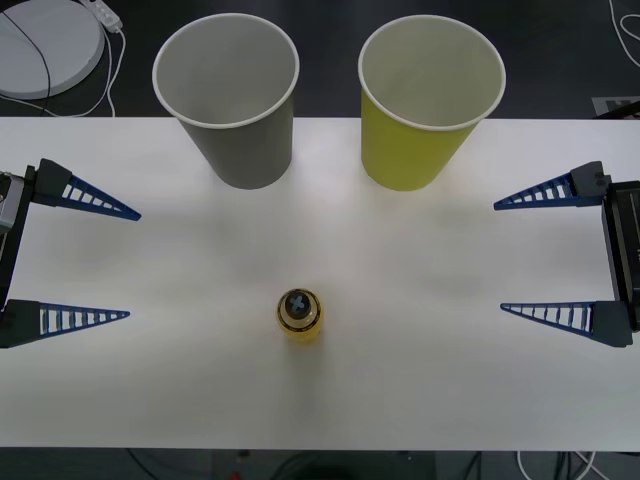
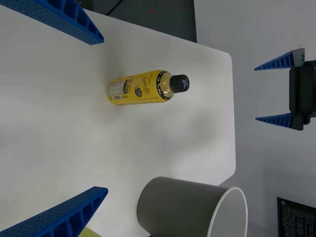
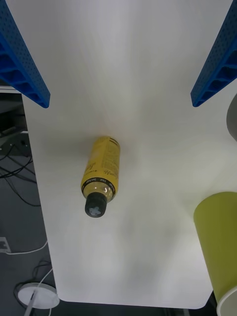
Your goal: Put the can into the green bin and the plastic bottle into the gray bin
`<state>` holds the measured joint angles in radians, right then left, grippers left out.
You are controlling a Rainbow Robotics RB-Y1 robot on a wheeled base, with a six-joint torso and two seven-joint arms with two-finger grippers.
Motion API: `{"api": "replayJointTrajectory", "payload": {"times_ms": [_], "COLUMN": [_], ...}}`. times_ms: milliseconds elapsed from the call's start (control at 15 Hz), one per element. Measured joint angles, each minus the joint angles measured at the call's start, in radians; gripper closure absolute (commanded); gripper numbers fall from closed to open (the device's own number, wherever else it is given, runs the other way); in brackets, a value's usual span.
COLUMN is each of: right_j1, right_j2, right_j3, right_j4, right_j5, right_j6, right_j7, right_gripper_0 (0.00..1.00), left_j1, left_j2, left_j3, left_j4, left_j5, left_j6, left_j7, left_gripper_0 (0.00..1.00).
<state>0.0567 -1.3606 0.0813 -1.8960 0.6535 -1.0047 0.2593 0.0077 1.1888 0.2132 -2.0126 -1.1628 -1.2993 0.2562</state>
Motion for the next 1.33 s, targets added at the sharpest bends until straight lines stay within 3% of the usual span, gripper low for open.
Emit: {"api": "replayJointTrajectory", "payload": {"times_ms": [400, 600, 1000, 1333], "right_j1": [0.000, 0.000, 0.000, 0.000], "right_j2": [0.000, 0.000, 0.000, 0.000], "right_j3": [0.000, 0.000, 0.000, 0.000], "right_j4": [0.000, 0.000, 0.000, 0.000], "right_j5": [0.000, 0.000, 0.000, 0.000], "right_j6": [0.000, 0.000, 0.000, 0.000], "right_j7": [0.000, 0.000, 0.000, 0.000], "right_gripper_0": [0.00, 0.00, 0.00, 0.00], "left_j1": [0.028, 0.038, 0.081, 0.121], "left_j2": [-0.014, -0.017, -0.018, -0.037], "left_j3": [-0.027, -0.037, -0.037, -0.037], "left_j4": [0.018, 0.074, 0.169, 0.197], "left_j5": [-0.001, 0.042, 0.094, 0.118], "left_j6": [0.001, 0.006, 0.005, 0.005], "left_j7": [-0.002, -0.033, -0.232, -0.267], "left_gripper_0": [0.00, 0.00, 0.00, 0.00]}}
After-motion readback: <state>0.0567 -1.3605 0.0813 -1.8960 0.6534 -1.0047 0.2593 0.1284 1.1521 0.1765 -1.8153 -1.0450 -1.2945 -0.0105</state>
